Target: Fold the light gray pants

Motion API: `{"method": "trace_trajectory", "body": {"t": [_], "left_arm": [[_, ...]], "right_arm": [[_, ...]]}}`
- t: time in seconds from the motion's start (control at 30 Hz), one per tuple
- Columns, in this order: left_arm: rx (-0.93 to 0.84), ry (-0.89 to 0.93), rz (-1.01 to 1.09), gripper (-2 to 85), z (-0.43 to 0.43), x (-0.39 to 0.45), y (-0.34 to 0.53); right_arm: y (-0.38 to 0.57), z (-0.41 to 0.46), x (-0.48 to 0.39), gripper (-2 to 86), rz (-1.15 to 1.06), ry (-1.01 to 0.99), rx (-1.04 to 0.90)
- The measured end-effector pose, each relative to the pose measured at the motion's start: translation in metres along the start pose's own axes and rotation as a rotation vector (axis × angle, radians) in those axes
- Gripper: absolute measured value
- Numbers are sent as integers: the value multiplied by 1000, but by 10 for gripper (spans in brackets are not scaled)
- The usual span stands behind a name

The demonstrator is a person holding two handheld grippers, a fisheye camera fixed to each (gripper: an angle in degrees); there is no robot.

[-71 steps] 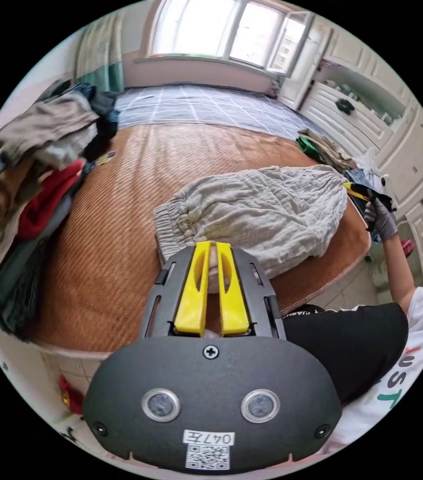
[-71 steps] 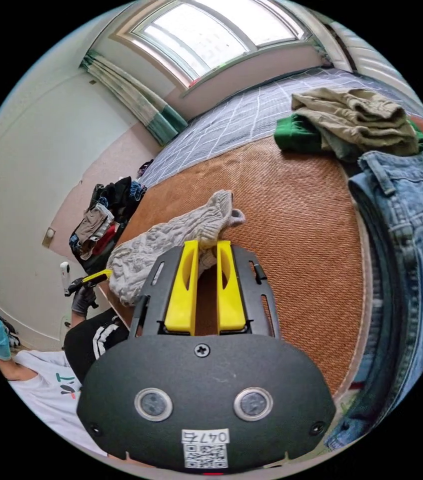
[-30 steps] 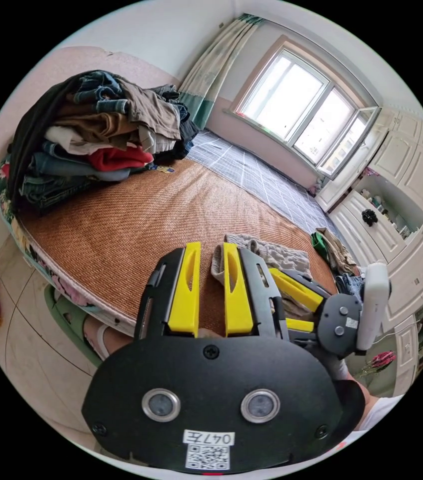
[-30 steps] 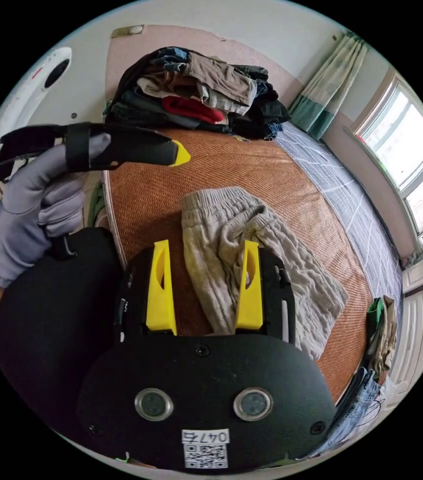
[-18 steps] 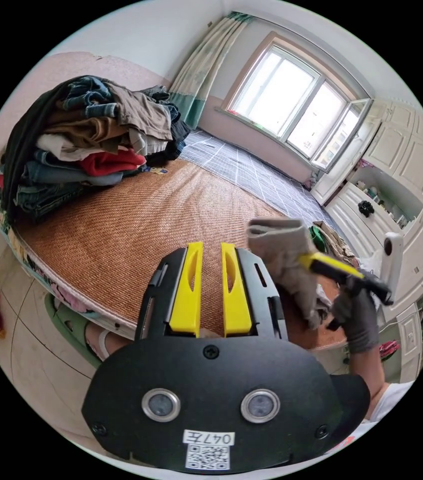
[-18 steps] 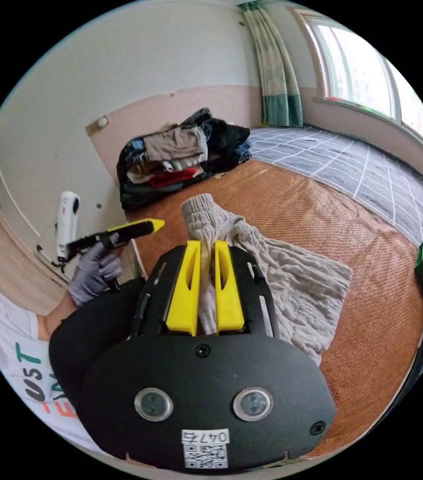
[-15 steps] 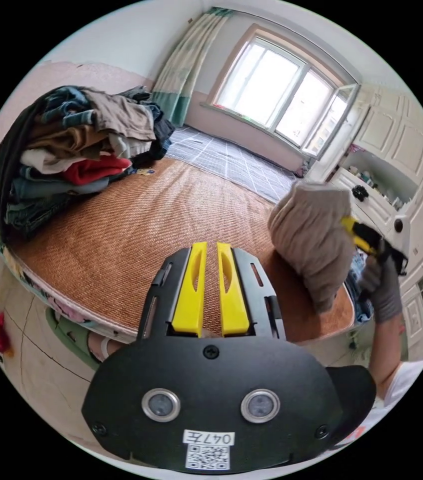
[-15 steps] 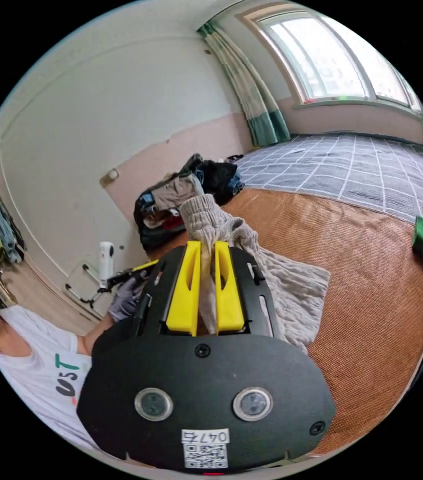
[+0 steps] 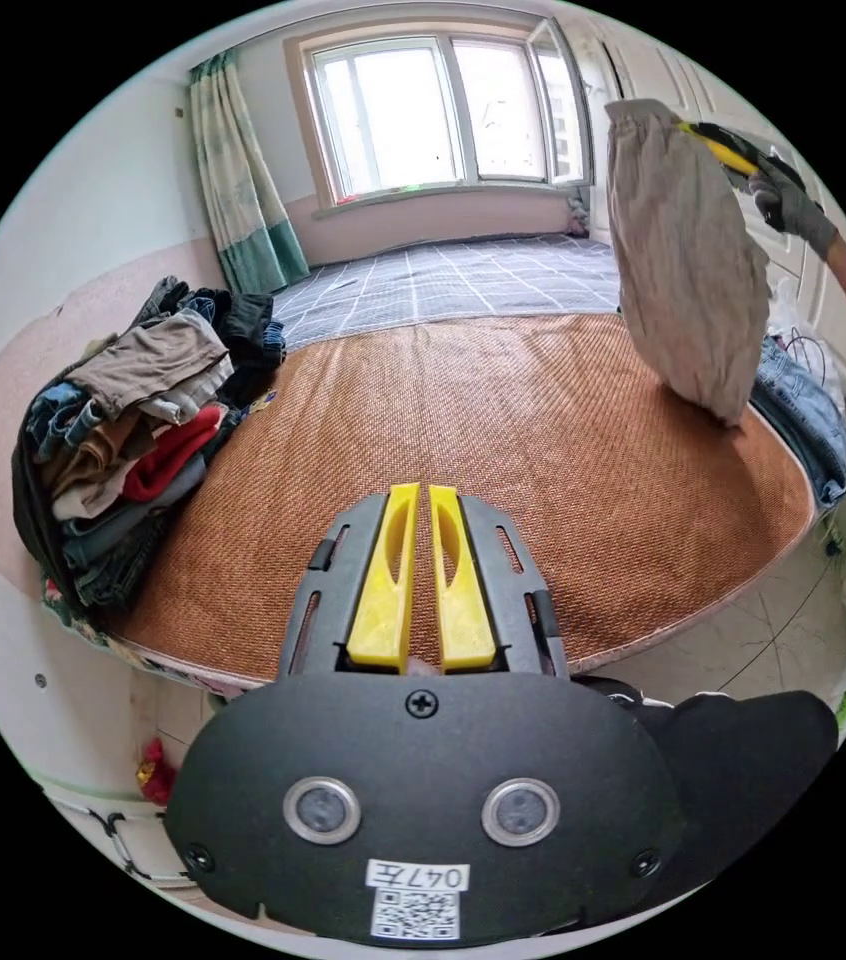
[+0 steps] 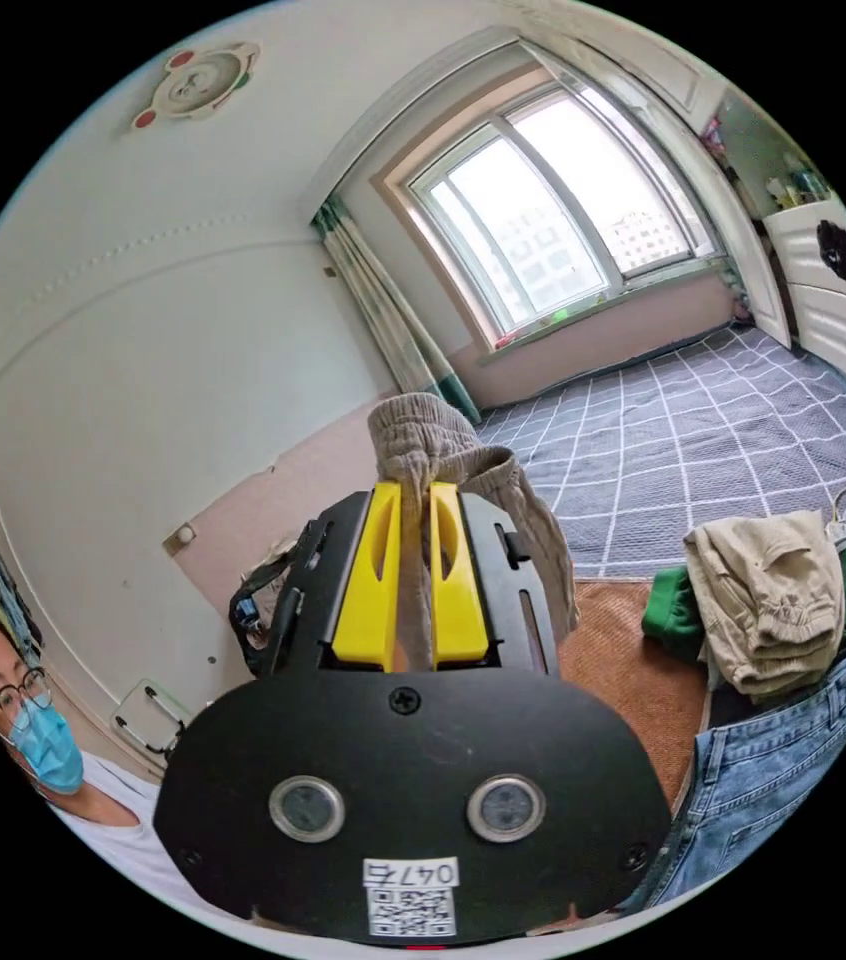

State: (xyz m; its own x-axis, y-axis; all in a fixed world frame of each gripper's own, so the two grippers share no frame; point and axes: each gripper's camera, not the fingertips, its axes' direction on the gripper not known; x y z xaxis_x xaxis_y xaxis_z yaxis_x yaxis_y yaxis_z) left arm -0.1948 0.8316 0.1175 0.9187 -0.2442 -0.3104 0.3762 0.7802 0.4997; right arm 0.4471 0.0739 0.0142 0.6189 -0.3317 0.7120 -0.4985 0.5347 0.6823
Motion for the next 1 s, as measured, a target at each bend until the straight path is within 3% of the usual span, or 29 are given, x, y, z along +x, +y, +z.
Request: {"method": "trace_trajectory", "body": {"t": [0.13, 0.3, 0.47, 0.57, 0.7, 0.8, 0.9, 0.97, 1.0], "left_arm": [[-27, -16, -8, -4, -7, 5, -20], [-28, -86, -76, -2, -22, -4, -33], [119, -98, -350, 9, -77, -85, -2], [219, -101, -517, 27, -117, -147, 32], [241, -174, -491, 37, -154, -189, 54], [146, -106, -309, 38, -146, -197, 51], [70, -55, -178, 46, -120, -190, 48], [48, -43, -123, 50, -96, -180, 40], [50, -44, -115, 51, -91, -178, 37]], "right_arm": [[-2, -24, 69, 9, 144, 29, -6], [48, 28, 71, 9, 38, -30, -156], [123, 153, -16, 19, -148, -405, -361], [197, 235, -83, 53, -216, -519, -536], [277, 278, -141, 104, -244, -755, -695], [291, 246, -133, 100, -263, -620, -585], [287, 201, -81, 86, -157, -290, -462], [289, 180, -50, 84, -115, -14, -478], [289, 178, -47, 85, -115, 27, -495]]}}
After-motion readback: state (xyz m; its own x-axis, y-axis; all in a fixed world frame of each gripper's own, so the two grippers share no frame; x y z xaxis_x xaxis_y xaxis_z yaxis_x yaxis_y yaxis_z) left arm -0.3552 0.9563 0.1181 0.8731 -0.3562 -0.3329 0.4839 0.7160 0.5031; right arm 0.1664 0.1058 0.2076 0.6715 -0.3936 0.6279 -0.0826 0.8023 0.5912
